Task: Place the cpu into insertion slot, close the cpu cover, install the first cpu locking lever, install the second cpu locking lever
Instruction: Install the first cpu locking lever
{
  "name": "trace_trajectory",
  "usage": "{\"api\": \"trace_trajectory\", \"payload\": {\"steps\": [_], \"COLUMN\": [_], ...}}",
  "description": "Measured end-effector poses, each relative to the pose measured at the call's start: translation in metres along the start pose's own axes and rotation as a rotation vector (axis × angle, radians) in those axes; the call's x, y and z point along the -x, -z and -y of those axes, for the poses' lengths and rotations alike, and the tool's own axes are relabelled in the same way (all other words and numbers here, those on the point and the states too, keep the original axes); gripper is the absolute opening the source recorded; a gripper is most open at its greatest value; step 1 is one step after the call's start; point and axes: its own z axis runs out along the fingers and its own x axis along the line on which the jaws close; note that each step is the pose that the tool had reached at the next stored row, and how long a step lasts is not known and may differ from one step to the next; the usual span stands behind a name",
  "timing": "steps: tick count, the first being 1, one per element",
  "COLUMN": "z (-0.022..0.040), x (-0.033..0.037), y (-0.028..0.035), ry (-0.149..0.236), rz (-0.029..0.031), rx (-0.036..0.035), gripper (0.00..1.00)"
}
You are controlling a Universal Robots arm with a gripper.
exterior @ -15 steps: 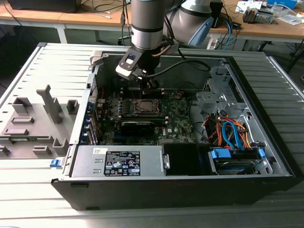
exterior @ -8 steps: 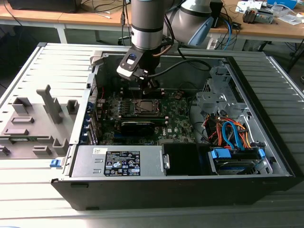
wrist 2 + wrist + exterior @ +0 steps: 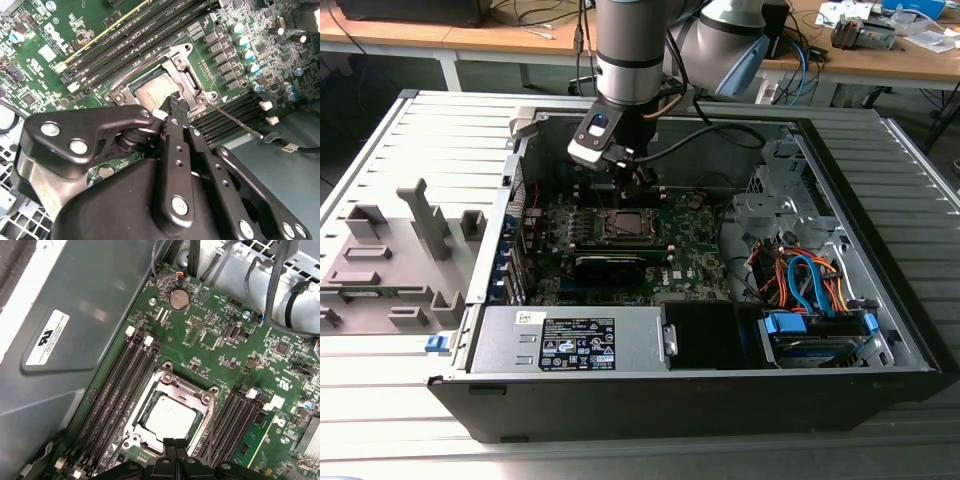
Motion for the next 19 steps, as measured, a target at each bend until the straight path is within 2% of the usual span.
{"api": "trace_trajectory", "payload": {"steps": [8, 9, 11, 19], "z": [0.0000, 0.0000, 0.0000, 0.0000], "x": [0.0000, 0.0000, 0.0000, 0.0000], "y": [0.0000, 0.0000, 0.0000, 0.0000], "ry": [0.035, 0.045, 0.096, 0.130], "rz": [0.0006, 0.0009, 0.0018, 0.0024], "rx": [0.0013, 0.0016, 0.0035, 0.0048], "gripper": [0.11, 0.11, 0.11, 0.11]}}
